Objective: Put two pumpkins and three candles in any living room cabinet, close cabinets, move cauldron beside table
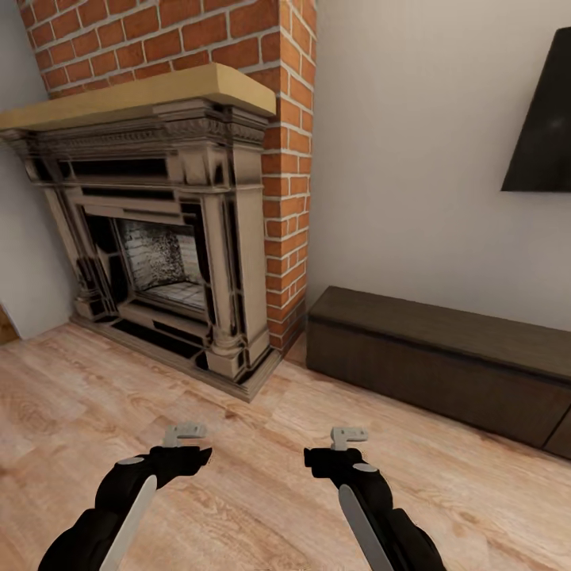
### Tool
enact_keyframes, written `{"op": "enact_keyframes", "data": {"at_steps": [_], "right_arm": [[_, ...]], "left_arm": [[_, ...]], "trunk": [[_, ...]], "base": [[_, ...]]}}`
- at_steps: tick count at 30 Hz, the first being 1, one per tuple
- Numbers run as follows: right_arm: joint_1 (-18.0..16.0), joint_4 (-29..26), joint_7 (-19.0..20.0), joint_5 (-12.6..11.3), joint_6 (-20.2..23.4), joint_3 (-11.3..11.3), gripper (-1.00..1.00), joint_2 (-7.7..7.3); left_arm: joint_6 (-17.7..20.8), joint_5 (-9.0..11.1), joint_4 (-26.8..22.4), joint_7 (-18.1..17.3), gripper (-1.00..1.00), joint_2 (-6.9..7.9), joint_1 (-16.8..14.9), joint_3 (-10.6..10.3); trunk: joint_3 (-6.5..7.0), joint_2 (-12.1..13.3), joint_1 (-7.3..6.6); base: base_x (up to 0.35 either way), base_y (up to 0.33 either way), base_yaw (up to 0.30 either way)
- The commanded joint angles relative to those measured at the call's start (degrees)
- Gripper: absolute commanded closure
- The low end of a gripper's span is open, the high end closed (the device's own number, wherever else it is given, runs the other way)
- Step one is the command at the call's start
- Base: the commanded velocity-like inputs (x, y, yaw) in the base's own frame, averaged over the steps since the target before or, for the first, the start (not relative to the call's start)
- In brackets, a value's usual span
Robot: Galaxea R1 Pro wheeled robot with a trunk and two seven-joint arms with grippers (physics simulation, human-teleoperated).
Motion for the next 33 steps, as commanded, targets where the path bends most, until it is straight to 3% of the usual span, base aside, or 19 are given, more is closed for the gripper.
{"op": "enact_keyframes", "data": {"at_steps": [1,11,23,33], "right_arm": [[-0.03,-0.02,-0.58,-0.6,0.15,0.06,-1.0,0.0],[-0.03,0.28,-0.58,-0.61,0.11,1.74,-1.0,0.02],[-0.03,0.3,-0.32,-0.67,0.05,1.98,-1.0,-0.05],[-0.03,0.53,9.29,-0.59,0.06,1.37,-1.0,-0.41]], "left_arm": [[0.19,0.56,0.03,0.43,-1.0,0.04,-0.05,-0.12],[0.2,0.57,0.51,0.38,-1.0,0.07,-0.08,-0.13],[0.29,0.58,0.56,0.36,-1.0,0.08,-0.08,-0.16],[0.29,0.58,0.68,0.3,-1.0,0.08,-0.08,-0.11]], "trunk": [[0.05,0.39,-0.26],[1.08,4.4,-2.45],[2.31,9.21,-5.09],[3.34,13.22,-7.28]], "base": [[-0.159,0.265,0.178],[-0.053,0.12,0.178],[-0.002,0.005,0.178],[0.0,0.0,0.178]]}}
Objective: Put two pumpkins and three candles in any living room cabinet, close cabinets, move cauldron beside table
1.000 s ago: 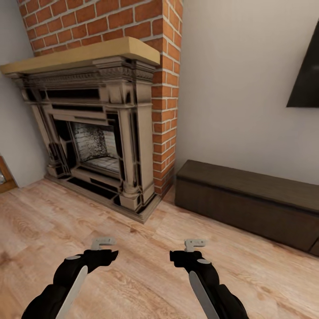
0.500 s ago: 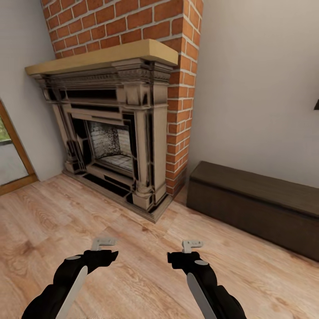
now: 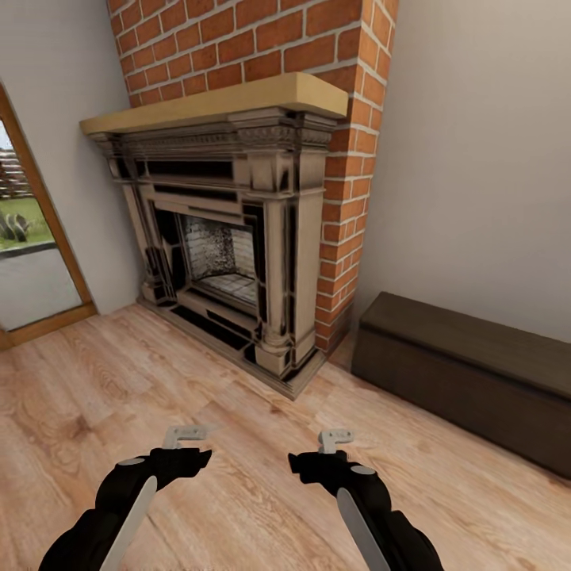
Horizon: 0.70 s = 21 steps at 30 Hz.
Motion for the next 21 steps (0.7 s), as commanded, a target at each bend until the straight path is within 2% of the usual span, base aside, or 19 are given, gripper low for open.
{"op": "enact_keyframes", "data": {"at_steps": [1,8,14,21], "right_arm": [[-0.03,0.02,-0.34,-0.61,0.15,0.01,-1.0,0.0],[-0.03,1.17,-0.21,-0.52,0.12,-0.25,-1.0,0.19],[-0.03,1.4,-2.34,-0.57,0.17,-0.36,-1.0,0.29],[-0.03,1.44,-3.0,-0.6,0.14,-0.38,-1.0,0.33]], "left_arm": [[0.22,0.5,-0.06,0.44,-1.0,0.05,-0.05,-0.13],[0.22,0.51,-0.04,0.42,-1.0,0.05,-0.05,-0.16],[0.22,0.46,-0.04,0.44,-1.0,0.02,-0.05,-0.17],[0.22,0.47,-0.02,0.44,-1.0,0.02,-0.05,-0.19]], "trunk": [[0.05,0.39,-0.24],[0.77,3.2,-1.77],[1.39,5.6,-3.09],[2.1,8.41,-4.63]], "base": [[0.0,0.0,0.178],[0.0,0.0,0.178],[0.0,0.0,0.174],[0.0,0.0,0.159]]}}
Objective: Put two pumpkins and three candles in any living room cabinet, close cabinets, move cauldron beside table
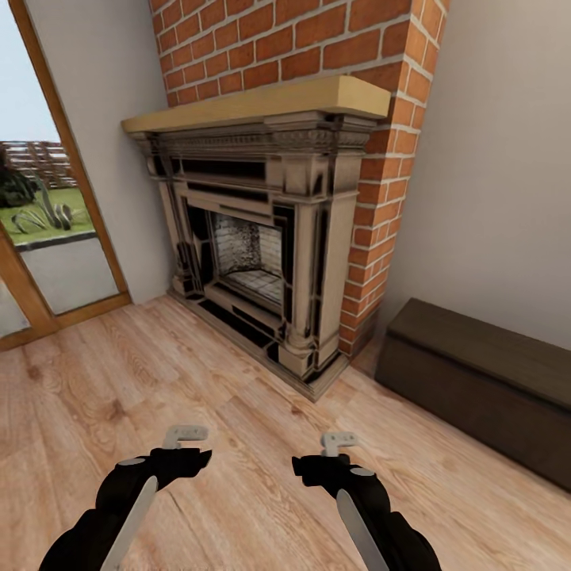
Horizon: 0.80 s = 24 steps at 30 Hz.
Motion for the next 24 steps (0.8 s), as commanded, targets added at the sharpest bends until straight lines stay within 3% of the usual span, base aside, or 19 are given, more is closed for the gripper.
{"op": "enact_keyframes", "data": {"at_steps": [1,24], "right_arm": [[-0.03,-0.07,-0.6,-0.61,0.13,0.07,-1.0,-0.01],[-0.03,0.46,-0.77,-0.19,0.1,0.42,-1.0,0.0]], "left_arm": [[0.22,0.5,-0.03,0.42,-1.0,0.05,-0.04,-0.1],[0.22,0.48,0.79,0.42,-1.0,0.08,-0.04,-0.11]], "trunk": [[0.05,0.39,-0.24],[2.41,9.61,-5.29]], "base": [[0.0,0.0,0.152],[0.0,0.0,0.149]]}}
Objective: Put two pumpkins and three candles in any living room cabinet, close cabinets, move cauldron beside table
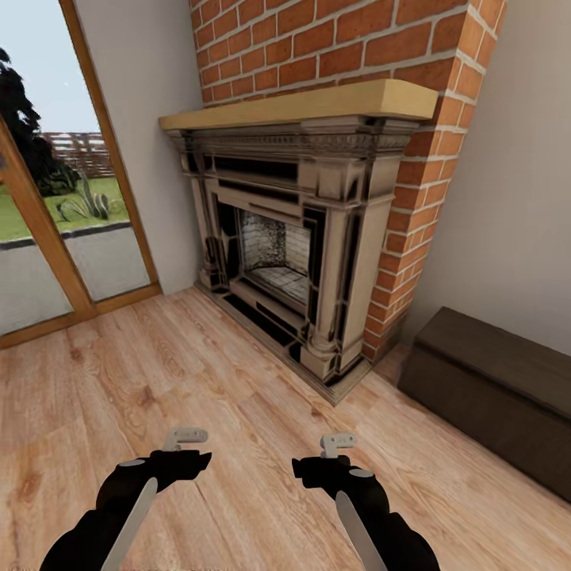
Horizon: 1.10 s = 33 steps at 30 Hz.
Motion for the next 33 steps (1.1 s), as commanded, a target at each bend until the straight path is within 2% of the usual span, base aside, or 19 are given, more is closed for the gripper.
{"op": "enact_keyframes", "data": {"at_steps": [1,33], "right_arm": [[-0.03,-0.07,-0.55,-0.61,0.14,0.07,-1.0,-0.01],[-0.03,0.62,-0.65,-0.65,-0.02,-0.37,-1.0,-0.14]], "left_arm": [[0.22,0.52,-0.06,0.42,-1.0,0.05,-0.04,-0.12],[-0.22,0.35,1.07,0.81,-1.0,0.01,-0.04,-0.21]], "trunk": [[0.05,0.39,-0.23],[3.33,13.22,-7.26]], "base": [[0.0,0.0,0.149],[0.0,0.0,0.148]]}}
